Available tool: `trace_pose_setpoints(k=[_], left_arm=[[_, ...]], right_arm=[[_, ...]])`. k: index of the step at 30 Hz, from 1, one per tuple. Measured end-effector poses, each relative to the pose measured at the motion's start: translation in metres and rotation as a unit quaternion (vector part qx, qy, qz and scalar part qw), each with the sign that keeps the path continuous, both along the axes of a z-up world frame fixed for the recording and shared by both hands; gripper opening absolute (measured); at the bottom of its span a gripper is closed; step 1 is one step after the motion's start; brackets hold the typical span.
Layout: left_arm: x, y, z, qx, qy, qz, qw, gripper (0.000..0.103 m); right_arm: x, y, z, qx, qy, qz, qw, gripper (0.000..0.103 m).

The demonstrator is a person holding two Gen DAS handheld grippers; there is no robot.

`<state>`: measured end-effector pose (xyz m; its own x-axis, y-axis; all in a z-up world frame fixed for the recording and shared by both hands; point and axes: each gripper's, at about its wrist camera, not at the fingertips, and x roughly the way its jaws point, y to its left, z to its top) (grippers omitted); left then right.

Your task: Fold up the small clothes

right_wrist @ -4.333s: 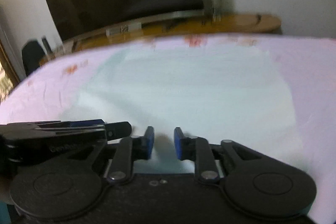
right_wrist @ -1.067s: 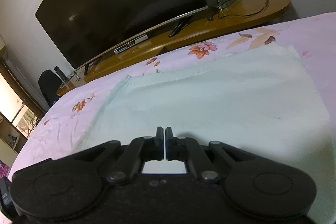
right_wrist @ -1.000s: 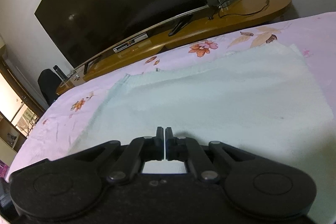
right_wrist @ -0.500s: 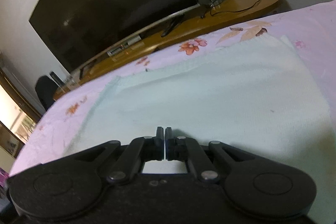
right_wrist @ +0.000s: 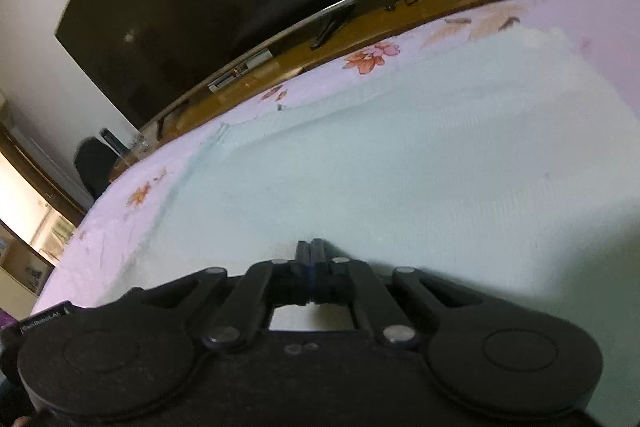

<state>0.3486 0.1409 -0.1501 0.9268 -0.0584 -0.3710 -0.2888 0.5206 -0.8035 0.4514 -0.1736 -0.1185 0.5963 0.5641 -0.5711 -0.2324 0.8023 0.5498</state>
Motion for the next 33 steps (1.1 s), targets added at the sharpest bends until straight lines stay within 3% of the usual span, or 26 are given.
trace_pose_setpoints(k=[3,6,9,13,15,18,19,21,22,23,25,26,29,31,33], left_arm=[[0.005,-0.006,0.021,0.04,-0.017,-0.02,0.9989,0.007],[0.015,-0.012,0.041,0.052,-0.043,-0.046,0.9966,0.007],[0.03,-0.031,0.071,0.09,-0.073,-0.1,0.9882,0.007],[0.06,-0.083,0.11,0.143,-0.1,-0.212,0.9615,0.007],[0.075,-0.11,0.114,0.145,-0.092,-0.262,0.9498,0.007],[0.09,-0.152,0.104,0.161,-0.058,-0.322,0.931,0.007],[0.095,-0.165,0.096,0.161,-0.046,-0.345,0.9233,0.007],[0.099,-0.196,0.074,0.176,-0.016,-0.382,0.9073,0.008],[0.101,-0.207,0.065,0.178,0.001,-0.4,0.8991,0.019],[0.099,-0.218,0.055,0.171,0.016,-0.42,0.8911,0.026],[0.08,-0.224,0.058,0.156,-0.009,-0.428,0.8901,0.051],[0.066,-0.222,0.066,0.15,-0.031,-0.43,0.8899,0.055],[0.045,-0.193,0.085,0.131,-0.055,-0.408,0.902,0.055],[0.042,-0.159,0.095,0.154,-0.066,-0.359,0.9181,0.055],[0.048,-0.132,0.095,0.178,-0.04,-0.322,0.929,0.055]], right_arm=[[0.0,-0.004,-0.003,0.012,0.003,0.003,1.0,0.0],[-0.001,-0.003,-0.002,0.004,-0.006,0.004,1.0,0.0],[-0.004,-0.003,-0.003,0.008,-0.008,0.001,1.0,0.0],[-0.003,-0.011,-0.006,0.025,-0.001,-0.001,1.0,0.0],[-0.006,-0.02,-0.004,0.032,0.002,-0.016,0.999,0.0],[-0.035,-0.069,0.009,0.04,-0.011,-0.103,0.994,0.001],[-0.049,-0.093,0.01,0.044,-0.007,-0.137,0.99,0.008],[-0.081,-0.141,0.01,0.064,-0.01,-0.181,0.981,0.011],[-0.095,-0.161,0.011,0.073,-0.01,-0.199,0.977,0.02],[-0.107,-0.178,0.013,0.073,-0.009,-0.219,0.973,0.04],[-0.126,-0.205,0.016,0.07,-0.005,-0.252,0.965,0.047],[-0.132,-0.213,0.018,0.074,-0.006,-0.259,0.963,0.047],[-0.141,-0.223,0.027,0.091,-0.017,-0.257,0.962,0.046],[-0.139,-0.216,0.036,0.111,-0.027,-0.234,0.965,0.046],[-0.129,-0.203,0.041,0.132,-0.026,-0.201,0.97,0.046]])
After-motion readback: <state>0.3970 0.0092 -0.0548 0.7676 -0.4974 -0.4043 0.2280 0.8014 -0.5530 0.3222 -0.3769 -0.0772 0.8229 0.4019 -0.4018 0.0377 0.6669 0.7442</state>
